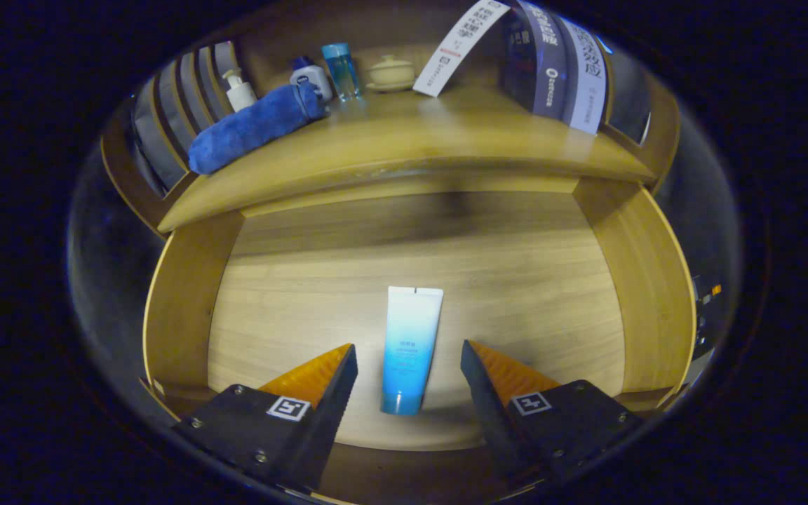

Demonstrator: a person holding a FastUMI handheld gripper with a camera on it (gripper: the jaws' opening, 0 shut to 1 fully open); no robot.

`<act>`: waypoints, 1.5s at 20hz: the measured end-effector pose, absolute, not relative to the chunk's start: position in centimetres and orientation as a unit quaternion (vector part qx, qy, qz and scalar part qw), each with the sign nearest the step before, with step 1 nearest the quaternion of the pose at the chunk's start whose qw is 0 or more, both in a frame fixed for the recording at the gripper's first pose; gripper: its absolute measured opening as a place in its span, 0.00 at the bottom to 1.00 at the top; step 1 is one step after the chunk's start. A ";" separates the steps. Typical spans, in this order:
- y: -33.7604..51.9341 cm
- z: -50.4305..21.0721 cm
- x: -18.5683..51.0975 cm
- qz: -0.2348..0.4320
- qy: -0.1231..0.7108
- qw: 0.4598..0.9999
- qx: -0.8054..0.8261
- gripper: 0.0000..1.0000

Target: Pull open the drawer, take out the items inside it, and place them on the countertop above the cabinet.

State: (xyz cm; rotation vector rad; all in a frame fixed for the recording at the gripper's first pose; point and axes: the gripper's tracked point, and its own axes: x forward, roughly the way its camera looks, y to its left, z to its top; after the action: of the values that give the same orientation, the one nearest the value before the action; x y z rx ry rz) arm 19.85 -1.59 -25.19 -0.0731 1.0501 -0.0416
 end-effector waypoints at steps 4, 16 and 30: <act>-0.3 -28.2 18.9 0.016 0.544 0.835 -0.083 0.77; 1.4 -18.4 18.5 0.048 0.368 0.928 0.027 0.42; 0.2 2.2 21.0 -0.010 0.047 0.999 0.017 0.41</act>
State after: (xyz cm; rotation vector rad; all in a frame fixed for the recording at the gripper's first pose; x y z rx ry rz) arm 21.03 0.20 2.19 0.0333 0.0931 -0.0203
